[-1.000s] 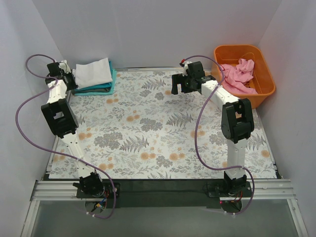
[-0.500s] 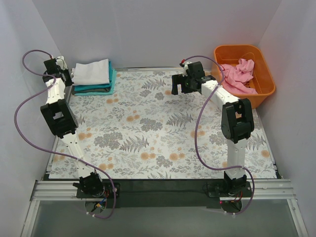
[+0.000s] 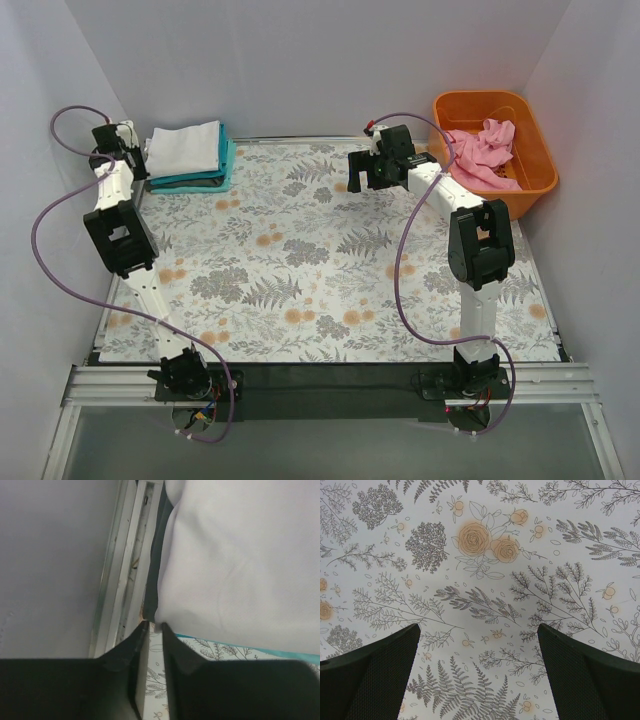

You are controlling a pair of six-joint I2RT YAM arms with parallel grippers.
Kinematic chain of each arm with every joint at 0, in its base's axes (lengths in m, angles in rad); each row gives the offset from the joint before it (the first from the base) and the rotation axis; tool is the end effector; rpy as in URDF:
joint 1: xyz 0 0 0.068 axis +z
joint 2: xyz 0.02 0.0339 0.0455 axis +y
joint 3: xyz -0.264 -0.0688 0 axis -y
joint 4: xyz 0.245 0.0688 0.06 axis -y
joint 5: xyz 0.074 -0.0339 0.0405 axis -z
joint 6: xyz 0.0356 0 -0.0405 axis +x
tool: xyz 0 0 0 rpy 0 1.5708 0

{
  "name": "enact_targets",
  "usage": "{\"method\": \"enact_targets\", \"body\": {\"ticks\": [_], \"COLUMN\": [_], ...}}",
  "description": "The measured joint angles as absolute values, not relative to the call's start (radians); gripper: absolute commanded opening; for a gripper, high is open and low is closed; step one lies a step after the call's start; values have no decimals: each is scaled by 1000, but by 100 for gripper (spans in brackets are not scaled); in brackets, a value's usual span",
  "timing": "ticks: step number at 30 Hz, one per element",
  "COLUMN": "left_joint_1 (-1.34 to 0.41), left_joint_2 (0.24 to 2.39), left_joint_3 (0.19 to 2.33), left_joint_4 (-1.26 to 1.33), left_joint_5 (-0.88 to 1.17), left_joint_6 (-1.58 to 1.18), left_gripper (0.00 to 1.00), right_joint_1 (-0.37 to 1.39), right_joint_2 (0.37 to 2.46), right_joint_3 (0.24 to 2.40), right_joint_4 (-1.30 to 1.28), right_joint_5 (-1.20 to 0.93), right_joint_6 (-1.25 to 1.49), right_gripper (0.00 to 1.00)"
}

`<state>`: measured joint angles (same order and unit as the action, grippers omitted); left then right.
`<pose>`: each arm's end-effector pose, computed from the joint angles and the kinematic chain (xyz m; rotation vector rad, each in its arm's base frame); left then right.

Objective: Fold and stack the t-shirts
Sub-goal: Neatly place the folded tshirt to the corner

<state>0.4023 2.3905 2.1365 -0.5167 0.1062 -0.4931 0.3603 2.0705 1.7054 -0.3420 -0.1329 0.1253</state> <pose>0.5017 0.2094 0.2140 -0.9663 2.1337 -0.1693 0.4474 0.1736 0.2428 -0.3400 2.2781 0.4038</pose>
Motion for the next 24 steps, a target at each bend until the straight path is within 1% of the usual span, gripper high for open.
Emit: {"method": "enact_targets", "body": {"ticks": [3, 4, 6, 7, 8, 9, 10, 12, 13, 14, 17, 24], "left_joint_1": [403, 405, 406, 407, 409, 410, 409, 406, 405, 402, 382, 284], "left_joint_2": [2401, 2400, 2398, 2395, 2392, 2387, 2380, 2359, 2340, 2320, 2233, 1929], "left_joint_3": [2133, 2130, 2127, 2123, 2120, 2118, 2117, 2117, 2117, 2117, 2103, 1876], "left_joint_4": [-540, -547, -548, -550, -555, -565, -577, -607, -628, -648, -691, -742], "left_joint_5": [102, 103, 107, 116, 128, 144, 162, 194, 208, 221, 269, 445], "left_joint_6": [-480, -476, -471, -472, -473, -479, -486, -496, -505, -512, -534, -574], "left_gripper": [32, 39, 46, 53, 55, 57, 74, 79, 86, 98, 98, 98], "right_joint_1": [360, 360, 360, 360, 360, 359, 358, 353, 348, 342, 314, 197], "right_joint_2": [2070, 2070, 2070, 2070, 2070, 2068, 2065, 2053, 2041, 2026, 1941, 1673], "right_joint_3": [1705, 1706, 1708, 1711, 1714, 1717, 1719, 1719, 1718, 1716, 1671, 1502], "right_joint_4": [-343, -345, -357, -366, -372, -385, -395, -419, -430, -441, -458, -481], "right_joint_5": [-133, -133, -134, -135, -136, -138, -139, -143, -146, -146, -158, -159], "right_joint_6": [123, 120, 109, 101, 91, 75, 65, 36, 19, 5, -32, -86], "right_gripper": [90, 91, 93, 95, 98, 98, 98, 98, 98, 98, 98, 98]}}
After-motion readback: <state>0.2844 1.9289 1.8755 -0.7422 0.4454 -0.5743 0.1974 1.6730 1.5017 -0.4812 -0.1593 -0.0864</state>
